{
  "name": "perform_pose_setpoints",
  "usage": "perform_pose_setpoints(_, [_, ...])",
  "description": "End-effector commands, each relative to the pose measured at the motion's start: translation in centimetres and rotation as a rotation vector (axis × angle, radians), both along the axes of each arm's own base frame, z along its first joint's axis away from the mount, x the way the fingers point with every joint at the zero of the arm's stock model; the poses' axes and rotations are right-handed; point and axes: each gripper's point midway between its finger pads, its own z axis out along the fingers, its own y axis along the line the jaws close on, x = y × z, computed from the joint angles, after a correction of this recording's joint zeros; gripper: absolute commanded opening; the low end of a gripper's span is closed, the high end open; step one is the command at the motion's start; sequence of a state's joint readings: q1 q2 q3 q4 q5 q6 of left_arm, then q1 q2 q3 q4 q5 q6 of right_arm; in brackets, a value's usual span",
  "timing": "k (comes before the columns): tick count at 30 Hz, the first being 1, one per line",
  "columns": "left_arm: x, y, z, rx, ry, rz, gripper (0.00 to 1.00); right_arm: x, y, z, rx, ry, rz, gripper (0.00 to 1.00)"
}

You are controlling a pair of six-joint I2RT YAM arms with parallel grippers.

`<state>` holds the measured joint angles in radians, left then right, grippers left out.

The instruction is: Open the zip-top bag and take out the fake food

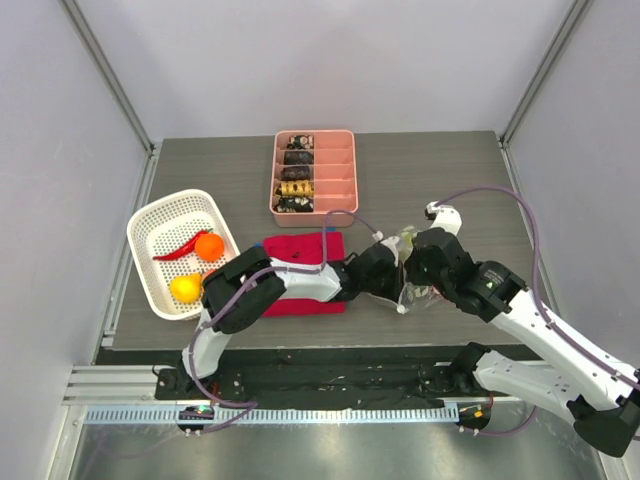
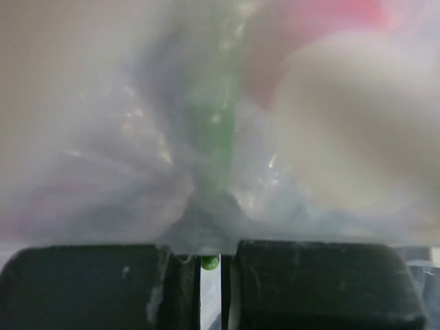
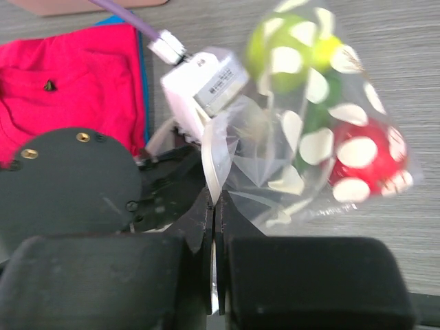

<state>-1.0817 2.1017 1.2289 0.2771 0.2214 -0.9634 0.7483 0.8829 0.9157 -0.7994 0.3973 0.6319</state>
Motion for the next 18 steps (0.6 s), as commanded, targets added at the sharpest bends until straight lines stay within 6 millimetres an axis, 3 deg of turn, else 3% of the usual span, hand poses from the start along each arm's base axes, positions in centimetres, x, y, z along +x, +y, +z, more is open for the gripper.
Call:
perform_pose_setpoints(1, [2.3,3.3,2.9,0.282,-0.255,0.036,0.00,1.0,-2.0,1.7,-0.042,-0.087,-0.082,0.01])
perform_pose_setpoints(6, [2.3,3.9,5.8,0.375,-0.359,0.090,0.00,1.6,-3.0,1.5,-0.089,-0.113,-0.121,0.01])
perform_pose_setpoints(10, [1.0,2.9,8.1,0.269,-0.295,0.079,0.00,1.7,-3.0,0.7,-0.110,-0.113,-0.114,0.01])
perform_pose_setpoints(14, [0.2,2.6,11.4,0.184,-0.301,0.049,0.00,1.9,-4.3,0.9,-0.157,-0.133,-0.163,0.01])
perform_pose_setpoints(18, [-0.4,4.2,11.8,0.190,-0.309,0.041,0.00,2.2,-5.4,2.2,-0.180,-0.165,-0.206,0.01])
